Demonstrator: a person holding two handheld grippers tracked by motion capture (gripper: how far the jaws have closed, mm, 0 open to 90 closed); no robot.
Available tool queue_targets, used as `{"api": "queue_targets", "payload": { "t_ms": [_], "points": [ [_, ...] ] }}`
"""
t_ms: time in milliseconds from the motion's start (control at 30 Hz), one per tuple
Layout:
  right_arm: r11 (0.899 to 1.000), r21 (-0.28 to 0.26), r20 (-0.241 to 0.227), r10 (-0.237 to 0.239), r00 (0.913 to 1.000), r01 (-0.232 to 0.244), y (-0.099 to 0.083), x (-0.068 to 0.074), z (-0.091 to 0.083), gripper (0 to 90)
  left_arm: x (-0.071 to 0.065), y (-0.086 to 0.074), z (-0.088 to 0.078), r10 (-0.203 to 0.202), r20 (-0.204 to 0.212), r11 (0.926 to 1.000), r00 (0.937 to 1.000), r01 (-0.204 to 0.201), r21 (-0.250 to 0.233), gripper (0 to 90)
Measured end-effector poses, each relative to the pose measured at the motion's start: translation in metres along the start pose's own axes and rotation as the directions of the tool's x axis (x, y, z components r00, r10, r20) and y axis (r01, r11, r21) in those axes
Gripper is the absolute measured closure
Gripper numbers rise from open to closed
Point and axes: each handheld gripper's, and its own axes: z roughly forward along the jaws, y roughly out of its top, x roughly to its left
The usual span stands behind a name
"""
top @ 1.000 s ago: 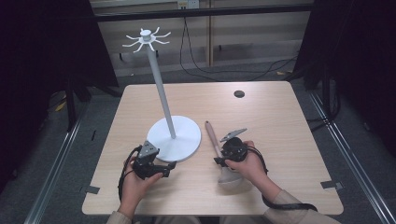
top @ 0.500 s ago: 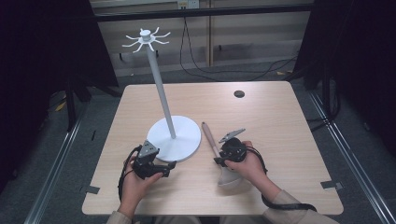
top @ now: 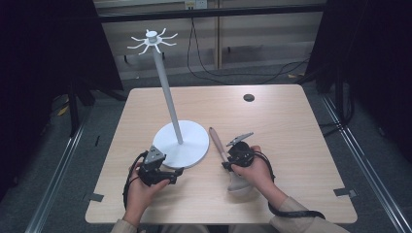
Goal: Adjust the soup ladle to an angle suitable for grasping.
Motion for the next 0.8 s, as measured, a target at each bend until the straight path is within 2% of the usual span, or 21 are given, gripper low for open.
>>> {"api": "queue_targets", "payload": {
  "t_ms": [33, 100, 200, 367, 400, 533, 633, 700, 767, 800],
  "points": [
    [1.000, 0.017, 0.017, 0.020, 0.9997, -0.021, 0.003, 0.002, 0.000, 65.8, 0.000, 0.000, 0.000, 0.001, 0.003, 1.0000, 1.0000, -0.001, 0.001, 13.2],
    [0.999, 0.027, 0.028, 0.019, 0.9994, -0.020, 0.004, 0.003, 0.001, 65.9, 0.001, 0.000, 0.000, 0.000, 0.002, 1.0000, 1.0000, 0.000, 0.000, 13.2],
    [0.997, 0.071, 0.060, 0.029, 0.9977, -0.034, 0.010, 0.007, 0.002, 69.0, 0.001, 0.000, -0.001, 0.004, -0.002, 1.0000, 1.0000, -0.004, -0.003, 13.2],
    [0.990, 0.119, 0.094, 0.067, 0.9933, -0.078, 0.017, 0.011, 0.003, 72.2, 0.002, 0.000, -0.002, 0.009, -0.001, 1.0000, 1.0000, -0.009, -0.003, 13.2],
    [0.990, 0.117, 0.094, 0.073, 0.9928, -0.084, 0.017, 0.010, 0.003, 72.8, 0.001, 0.000, -0.002, -0.002, 0.000, 1.0000, 1.0000, 0.002, -0.010, 13.2],
    [0.985, 0.075, 0.038, 0.150, 0.9880, -0.152, 0.015, 0.001, -0.002, 75.8, 0.003, 0.000, -0.003, 0.003, -0.007, 1.0000, 1.0000, -0.003, -0.009, 13.2],
    [0.985, 0.040, 0.027, 0.168, 0.9854, -0.169, 0.013, -0.007, -0.011, 78.6, 0.002, 0.000, -0.002, 0.000, -0.007, 1.0000, 1.0000, 0.000, -0.008, 13.3],
    [0.980, 0.011, 0.006, 0.197, 0.9805, -0.197, 0.012, -0.013, -0.017, 80.1, 0.002, 0.000, -0.002, -0.003, -0.002, 0.9999, 1.0000, 0.003, -0.012, 13.2],
    [0.983, -0.018, 0.016, 0.183, 0.9829, -0.183, 0.009, -0.018, -0.023, 80.3, 0.001, 0.001, -0.001, 0.007, -0.003, 0.9999, 1.0000, -0.007, -0.009, 13.2],
    [0.980, -0.026, 0.011, 0.198, 0.9802, -0.198, 0.006, -0.021, -0.027, 80.3, 0.000, 0.001, -0.001, 0.001, -0.004, 1.0000, 1.0000, -0.002, -0.010, 13.2]
  ]
}}
